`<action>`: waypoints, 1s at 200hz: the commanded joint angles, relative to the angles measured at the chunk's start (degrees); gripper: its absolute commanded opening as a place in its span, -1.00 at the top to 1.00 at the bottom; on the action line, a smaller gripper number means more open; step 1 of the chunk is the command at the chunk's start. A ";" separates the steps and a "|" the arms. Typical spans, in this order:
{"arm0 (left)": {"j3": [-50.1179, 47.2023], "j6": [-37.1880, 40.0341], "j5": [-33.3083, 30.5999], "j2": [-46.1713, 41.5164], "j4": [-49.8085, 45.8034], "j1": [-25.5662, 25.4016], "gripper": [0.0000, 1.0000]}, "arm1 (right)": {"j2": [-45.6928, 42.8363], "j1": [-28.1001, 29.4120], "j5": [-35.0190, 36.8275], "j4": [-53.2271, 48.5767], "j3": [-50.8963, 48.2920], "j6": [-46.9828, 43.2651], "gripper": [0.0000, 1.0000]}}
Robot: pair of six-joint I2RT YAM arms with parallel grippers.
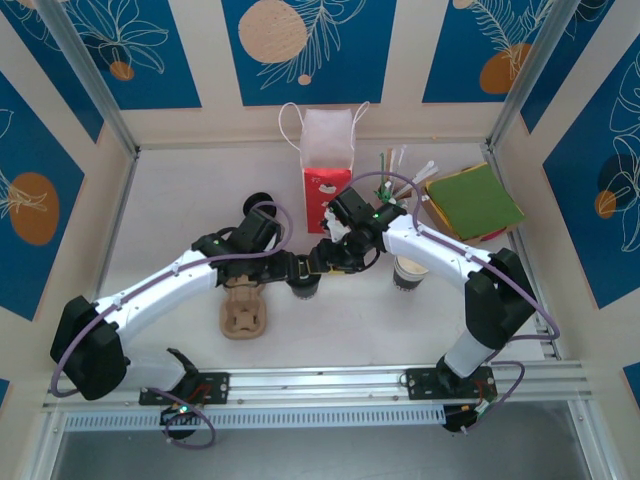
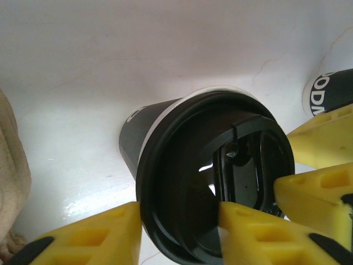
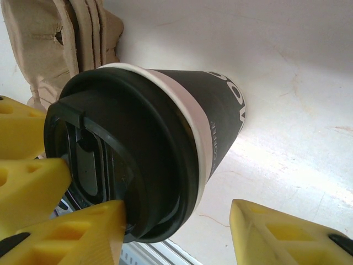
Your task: Pack the takeout coffee
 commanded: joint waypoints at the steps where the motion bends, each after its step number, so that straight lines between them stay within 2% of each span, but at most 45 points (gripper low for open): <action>1: 1.07 0.79 0.14 0.91 0.81 -0.36 0.27 | 0.29 0.01 0.88 -1.81 -0.24 -0.98 -0.05; 86: 1.31 0.95 -0.19 2.02 0.86 -0.34 0.28 | -0.69 -0.35 -1.06 -2.07 2.62 -2.12 -0.13; 173: 1.28 1.28 -0.27 3.67 -1.11 -0.45 0.29 | 1.46 -1.33 -1.20 0.20 -2.46 -2.27 0.16; 200: 1.30 1.56 -0.69 4.29 -1.98 -0.60 0.29 | 1.92 -1.40 -0.94 1.13 -4.63 -1.93 0.17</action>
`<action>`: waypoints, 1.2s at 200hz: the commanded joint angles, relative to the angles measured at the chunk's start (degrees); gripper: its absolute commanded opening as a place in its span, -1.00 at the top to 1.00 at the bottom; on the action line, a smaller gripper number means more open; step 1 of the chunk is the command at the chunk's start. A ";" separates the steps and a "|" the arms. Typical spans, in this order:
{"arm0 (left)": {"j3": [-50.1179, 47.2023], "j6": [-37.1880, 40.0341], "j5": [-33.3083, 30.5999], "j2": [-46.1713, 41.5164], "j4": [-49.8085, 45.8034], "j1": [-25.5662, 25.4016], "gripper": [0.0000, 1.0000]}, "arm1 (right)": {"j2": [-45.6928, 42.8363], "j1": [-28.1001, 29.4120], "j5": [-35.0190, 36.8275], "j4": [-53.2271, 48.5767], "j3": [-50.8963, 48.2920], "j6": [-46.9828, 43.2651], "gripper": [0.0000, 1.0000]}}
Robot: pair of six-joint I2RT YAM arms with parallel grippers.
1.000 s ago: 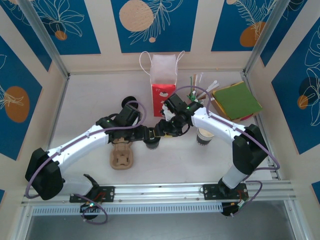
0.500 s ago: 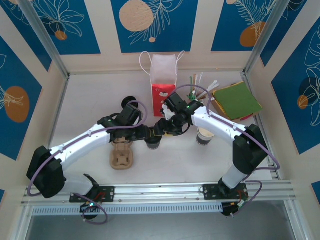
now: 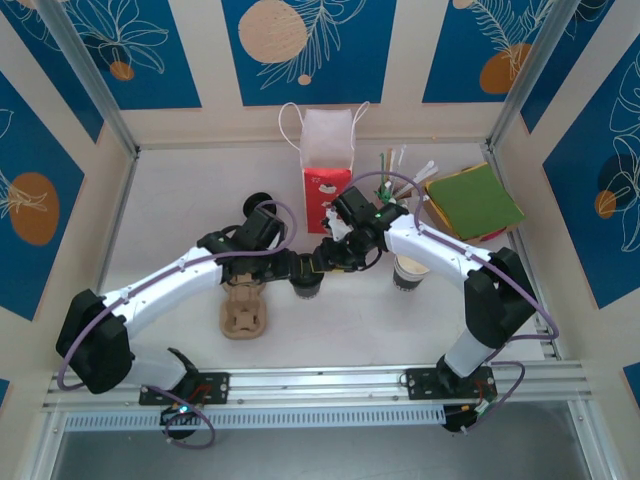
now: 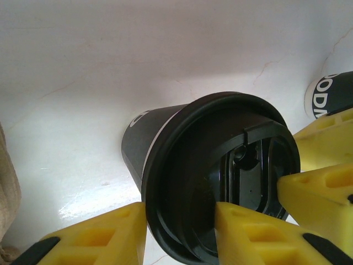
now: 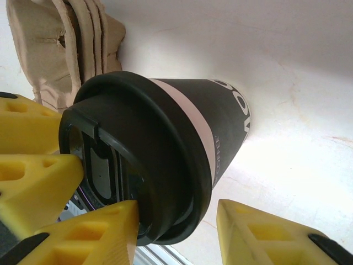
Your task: Pack the takeout coffee
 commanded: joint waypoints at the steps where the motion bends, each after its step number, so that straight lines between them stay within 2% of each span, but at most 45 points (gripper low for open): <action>1: 0.45 1.28 -0.90 1.81 -3.01 -0.50 0.29 | 1.79 -0.05 0.64 -0.86 -3.32 -0.38 0.18; 77: -1.88 1.21 -1.57 2.81 -5.61 -0.73 0.35 | 3.31 -0.40 1.64 -1.34 -5.26 -0.48 0.20; 115: 1.04 2.36 -2.62 -0.69 -6.25 -0.28 0.31 | 1.80 -0.76 1.45 -2.95 -1.41 -1.18 0.19; 166: 6.35 3.40 -0.90 -0.45 -6.78 0.72 0.25 | 1.10 -1.06 0.82 -5.36 4.10 -1.89 0.10; 240: 7.64 6.55 2.03 2.29 -5.43 4.28 0.24 | 4.78 -2.20 -0.19 -5.45 8.45 -3.27 0.08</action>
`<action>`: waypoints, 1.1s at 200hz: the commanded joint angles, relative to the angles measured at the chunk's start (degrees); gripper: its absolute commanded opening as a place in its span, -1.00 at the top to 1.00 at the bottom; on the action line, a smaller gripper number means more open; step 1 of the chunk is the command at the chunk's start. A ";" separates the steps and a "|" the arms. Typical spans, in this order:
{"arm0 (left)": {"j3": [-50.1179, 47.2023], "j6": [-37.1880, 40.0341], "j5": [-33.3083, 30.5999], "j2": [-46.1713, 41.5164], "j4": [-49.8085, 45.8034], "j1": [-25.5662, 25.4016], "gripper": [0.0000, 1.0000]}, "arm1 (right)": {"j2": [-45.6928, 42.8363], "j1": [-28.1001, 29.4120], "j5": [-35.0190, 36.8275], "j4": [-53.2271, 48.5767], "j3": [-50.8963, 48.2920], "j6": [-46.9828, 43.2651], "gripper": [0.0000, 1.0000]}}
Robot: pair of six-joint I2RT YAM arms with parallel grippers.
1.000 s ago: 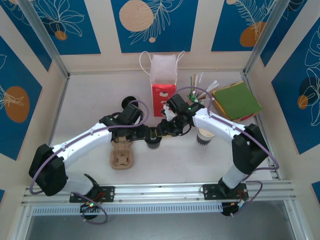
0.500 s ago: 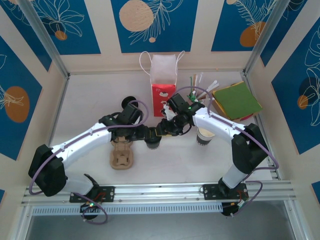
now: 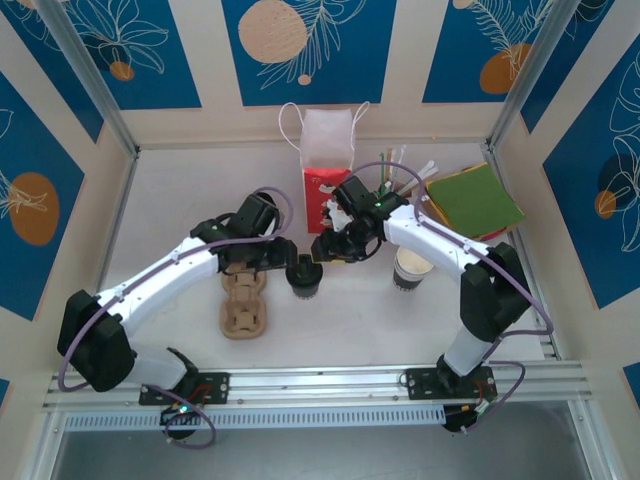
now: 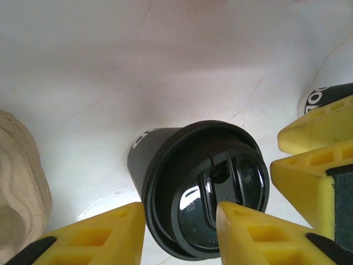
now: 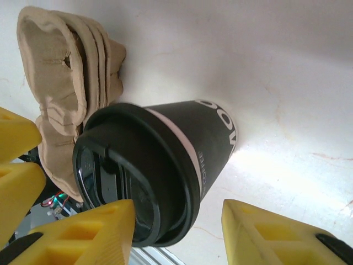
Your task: Pack the takeout coffee
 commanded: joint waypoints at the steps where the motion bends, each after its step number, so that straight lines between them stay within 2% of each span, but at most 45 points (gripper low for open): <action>1: 1.72 2.36 2.07 1.52 -0.26 0.78 0.24 | 1.99 -0.15 -0.77 -1.73 2.46 -1.60 0.08; 32: 1.63 2.61 3.45 2.93 0.67 0.90 0.25 | 3.71 0.04 -1.39 -1.61 3.61 -1.83 0.08; 86: -0.53 3.07 2.13 4.34 -0.28 0.94 0.32 | 5.24 0.20 -1.79 -1.29 2.74 -1.96 0.09; 117: -3.01 2.78 1.84 4.43 0.18 0.94 0.38 | 5.32 0.46 -1.44 -0.91 0.99 -1.97 0.10; 220: -10.90 1.18 1.48 4.43 2.16 0.70 0.42 | 5.86 0.99 0.87 0.37 -6.02 -0.74 0.13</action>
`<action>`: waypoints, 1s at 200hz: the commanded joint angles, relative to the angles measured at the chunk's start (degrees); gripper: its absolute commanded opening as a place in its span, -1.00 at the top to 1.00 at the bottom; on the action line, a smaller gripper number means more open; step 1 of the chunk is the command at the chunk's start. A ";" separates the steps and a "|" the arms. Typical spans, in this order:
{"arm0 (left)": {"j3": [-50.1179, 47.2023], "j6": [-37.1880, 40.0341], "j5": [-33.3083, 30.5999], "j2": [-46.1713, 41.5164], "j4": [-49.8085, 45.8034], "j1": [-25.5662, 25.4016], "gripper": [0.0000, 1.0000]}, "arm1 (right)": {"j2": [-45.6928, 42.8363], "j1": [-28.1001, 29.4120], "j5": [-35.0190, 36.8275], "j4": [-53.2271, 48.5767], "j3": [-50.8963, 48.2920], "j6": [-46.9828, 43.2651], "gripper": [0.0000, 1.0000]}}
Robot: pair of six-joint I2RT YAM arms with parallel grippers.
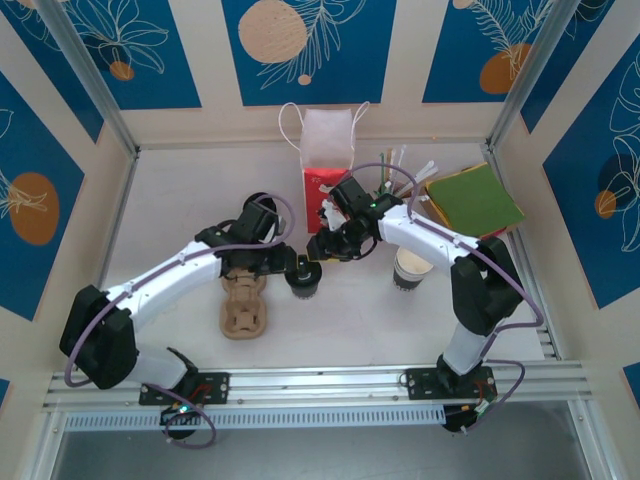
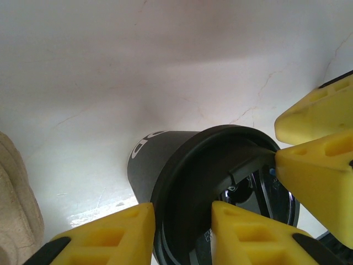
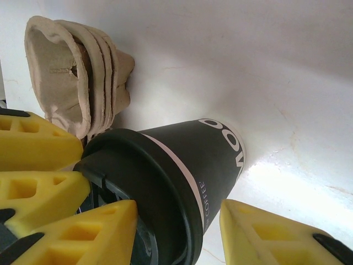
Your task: Pack the takeout coffee
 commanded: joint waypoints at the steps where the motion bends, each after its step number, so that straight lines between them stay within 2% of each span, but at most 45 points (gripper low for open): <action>1: -4.85 -0.56 -0.79 3.42 -4.72 0.04 0.42 | 3.17 0.99 3.39 -4.96 -4.55 0.29 0.12; 40: -4.97 -0.64 -1.01 3.52 -5.34 -0.22 0.42 | 2.99 0.91 3.50 -5.55 -5.00 0.57 0.14; 68: -2.95 -0.54 -1.35 3.01 -6.44 -0.22 0.42 | 0.97 0.77 2.77 -6.65 -1.86 -0.22 0.13; 116: -0.79 -0.45 -1.72 3.16 -7.36 -0.29 0.41 | -3.10 1.15 1.97 -8.55 3.24 -0.78 -0.05; 135: -0.71 -0.62 -1.71 3.17 -7.10 -0.23 0.41 | -4.02 1.82 1.72 -8.63 2.29 -0.24 -0.12; 200: -0.73 -0.68 -1.46 3.32 -6.75 -0.55 0.41 | -3.90 3.79 0.39 -6.27 -3.18 1.41 -0.12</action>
